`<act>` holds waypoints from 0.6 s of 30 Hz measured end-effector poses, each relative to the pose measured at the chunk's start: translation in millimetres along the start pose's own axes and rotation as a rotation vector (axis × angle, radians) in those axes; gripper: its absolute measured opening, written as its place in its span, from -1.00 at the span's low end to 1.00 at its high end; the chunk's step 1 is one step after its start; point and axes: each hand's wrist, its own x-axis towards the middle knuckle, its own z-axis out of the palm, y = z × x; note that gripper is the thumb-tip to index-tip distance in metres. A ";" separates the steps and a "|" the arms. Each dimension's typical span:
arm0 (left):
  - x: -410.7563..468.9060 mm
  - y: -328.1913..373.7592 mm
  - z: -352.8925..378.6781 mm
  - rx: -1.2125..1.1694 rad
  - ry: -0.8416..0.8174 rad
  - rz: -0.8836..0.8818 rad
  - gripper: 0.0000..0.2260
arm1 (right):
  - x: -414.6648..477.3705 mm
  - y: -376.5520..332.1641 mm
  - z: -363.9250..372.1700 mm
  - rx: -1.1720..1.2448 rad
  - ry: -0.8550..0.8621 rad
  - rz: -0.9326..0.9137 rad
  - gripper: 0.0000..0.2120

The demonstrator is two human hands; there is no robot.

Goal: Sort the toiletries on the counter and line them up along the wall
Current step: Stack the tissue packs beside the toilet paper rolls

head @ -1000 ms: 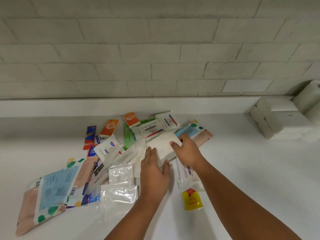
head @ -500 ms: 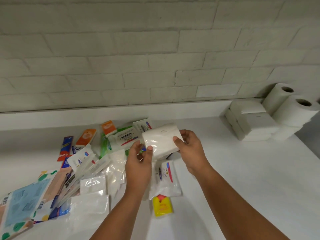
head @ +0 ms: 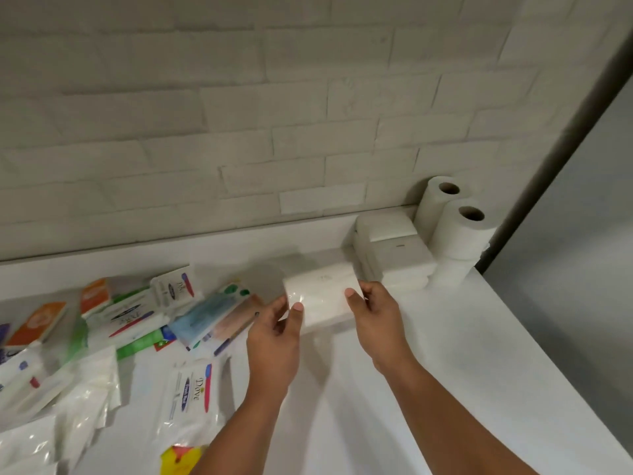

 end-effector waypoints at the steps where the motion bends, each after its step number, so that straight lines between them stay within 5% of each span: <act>1: -0.4 1.7 13.3 -0.015 -0.001 -0.008 -0.81 | 6.3 -0.1 -10.9 -0.032 0.007 -0.015 -0.82; 7: 21.2 23.8 86.5 -0.047 -0.005 -0.003 -0.88 | 57.8 -9.1 -62.1 -0.219 0.087 -0.210 -0.79; 10: 45.2 36.3 120.3 0.010 -0.019 0.008 -0.73 | 93.0 -21.0 -82.5 -0.313 0.112 -0.258 -0.85; 18: 110.4 52.5 188.9 0.262 -0.035 0.090 -0.68 | 174.4 -31.9 -95.5 -0.450 0.088 -0.216 -0.92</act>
